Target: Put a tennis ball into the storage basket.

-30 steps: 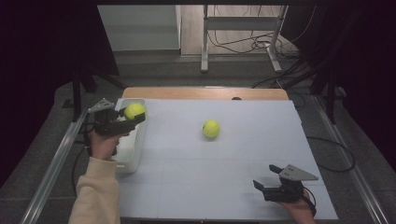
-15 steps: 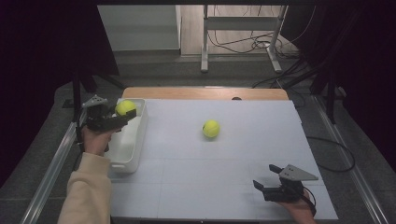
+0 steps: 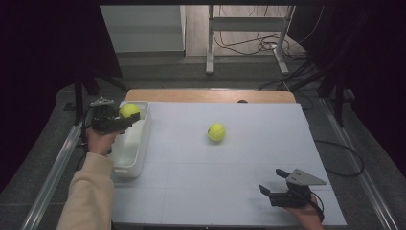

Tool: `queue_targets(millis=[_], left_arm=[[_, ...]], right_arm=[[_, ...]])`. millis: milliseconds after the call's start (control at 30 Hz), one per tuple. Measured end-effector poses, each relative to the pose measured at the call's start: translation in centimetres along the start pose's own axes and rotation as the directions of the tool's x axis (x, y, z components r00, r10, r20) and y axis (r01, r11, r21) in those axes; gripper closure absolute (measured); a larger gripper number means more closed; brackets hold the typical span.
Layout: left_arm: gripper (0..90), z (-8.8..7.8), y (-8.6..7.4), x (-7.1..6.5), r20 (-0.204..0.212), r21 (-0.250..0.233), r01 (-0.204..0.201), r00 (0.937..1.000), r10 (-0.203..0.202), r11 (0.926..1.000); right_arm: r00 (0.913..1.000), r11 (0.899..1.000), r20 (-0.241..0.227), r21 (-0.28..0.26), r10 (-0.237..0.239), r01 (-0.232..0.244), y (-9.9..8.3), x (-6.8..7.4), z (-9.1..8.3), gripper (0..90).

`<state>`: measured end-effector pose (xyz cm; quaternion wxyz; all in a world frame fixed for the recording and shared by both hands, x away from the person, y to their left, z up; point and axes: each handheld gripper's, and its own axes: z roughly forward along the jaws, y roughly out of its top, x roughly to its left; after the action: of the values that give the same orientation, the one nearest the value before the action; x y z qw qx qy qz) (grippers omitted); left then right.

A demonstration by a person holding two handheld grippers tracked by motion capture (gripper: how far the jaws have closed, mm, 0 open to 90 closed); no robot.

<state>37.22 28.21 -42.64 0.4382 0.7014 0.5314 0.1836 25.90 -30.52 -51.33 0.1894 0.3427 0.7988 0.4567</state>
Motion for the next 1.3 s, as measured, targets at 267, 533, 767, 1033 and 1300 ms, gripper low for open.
queue_targets(millis=[267, 533, 767, 1033, 1300], left_arm=[[26.5, 0.9, 0.2, 0.4, -0.023, 0.049, -0.007, 0.9997, 0.008, 0.9988], [26.5, 2.1, 0.0, 0.9, -0.047, 0.098, 0.007, 0.9989, -0.003, 0.9952], [26.4, 2.7, -0.2, 1.3, -0.071, 0.14, 0.025, 0.9974, -0.015, 0.9898], [26.3, 2.8, -0.3, 1.5, -0.073, 0.169, 0.03, 0.9972, -0.018, 0.9852], [26.2, 2.7, -0.3, 1.5, -0.071, 0.167, 0.031, 0.9973, -0.019, 0.9855]], right_arm=[[1.0, 1.0, 0.0, 0.0, -0.001, 0.001, 0.0, 0.0, 0.0, 11.6], [1.0, 1.0, 0.002, 0.0, -0.002, 0.002, 0.0, 0.0, 0.0, 11.6], [1.0, 1.0, 0.002, 0.0, -0.002, 0.002, 0.0, 0.0, 0.0, 11.6], [1.0, 1.0, 0.002, 0.001, -0.002, 0.002, 0.0, 0.0, 0.0, 11.6], [1.0, 1.0, 0.002, 0.001, -0.003, 0.003, 0.0, 0.0, 0.0, 11.6]])
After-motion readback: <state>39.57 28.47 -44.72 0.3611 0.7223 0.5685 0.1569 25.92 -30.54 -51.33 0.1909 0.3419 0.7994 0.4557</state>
